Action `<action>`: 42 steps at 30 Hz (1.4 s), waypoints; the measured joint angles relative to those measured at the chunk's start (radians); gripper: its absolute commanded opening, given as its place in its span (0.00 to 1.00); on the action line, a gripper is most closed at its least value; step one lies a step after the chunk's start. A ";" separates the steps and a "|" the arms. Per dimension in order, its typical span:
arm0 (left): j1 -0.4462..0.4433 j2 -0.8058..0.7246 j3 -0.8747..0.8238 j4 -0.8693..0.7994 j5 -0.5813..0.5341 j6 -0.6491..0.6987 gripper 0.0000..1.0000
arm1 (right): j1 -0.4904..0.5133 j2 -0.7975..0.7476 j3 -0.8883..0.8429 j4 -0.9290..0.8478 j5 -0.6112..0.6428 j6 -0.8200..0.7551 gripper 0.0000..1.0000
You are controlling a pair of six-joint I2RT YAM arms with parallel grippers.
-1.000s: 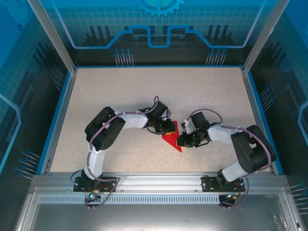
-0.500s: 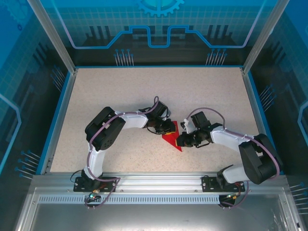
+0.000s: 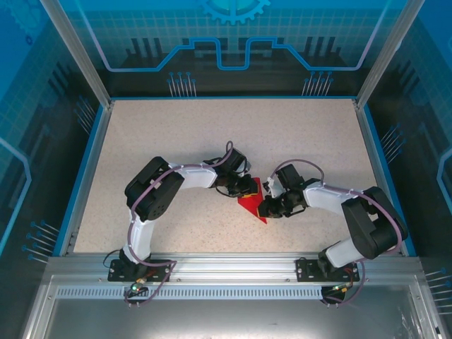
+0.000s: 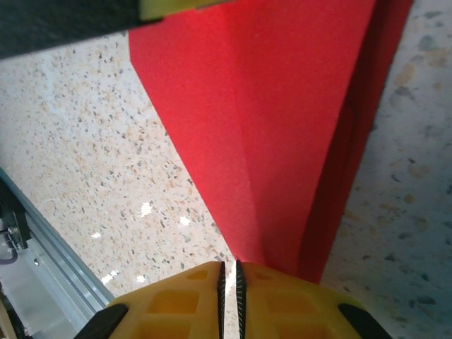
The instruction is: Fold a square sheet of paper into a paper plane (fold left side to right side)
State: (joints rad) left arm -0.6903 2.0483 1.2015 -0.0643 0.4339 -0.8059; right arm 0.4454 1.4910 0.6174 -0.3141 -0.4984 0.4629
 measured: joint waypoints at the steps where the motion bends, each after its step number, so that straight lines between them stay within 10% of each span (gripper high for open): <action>1: 0.000 0.000 0.000 0.000 0.000 0.000 0.22 | 0.000 0.001 0.000 -0.004 0.005 0.000 0.15; 42: 0.000 0.000 0.000 -0.002 0.001 0.000 0.21 | 0.000 0.009 -0.044 0.041 0.016 0.017 0.13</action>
State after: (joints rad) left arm -0.6903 2.0483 1.2015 -0.0658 0.4347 -0.8059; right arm 0.4454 1.5002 0.5735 -0.2729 -0.4824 0.4801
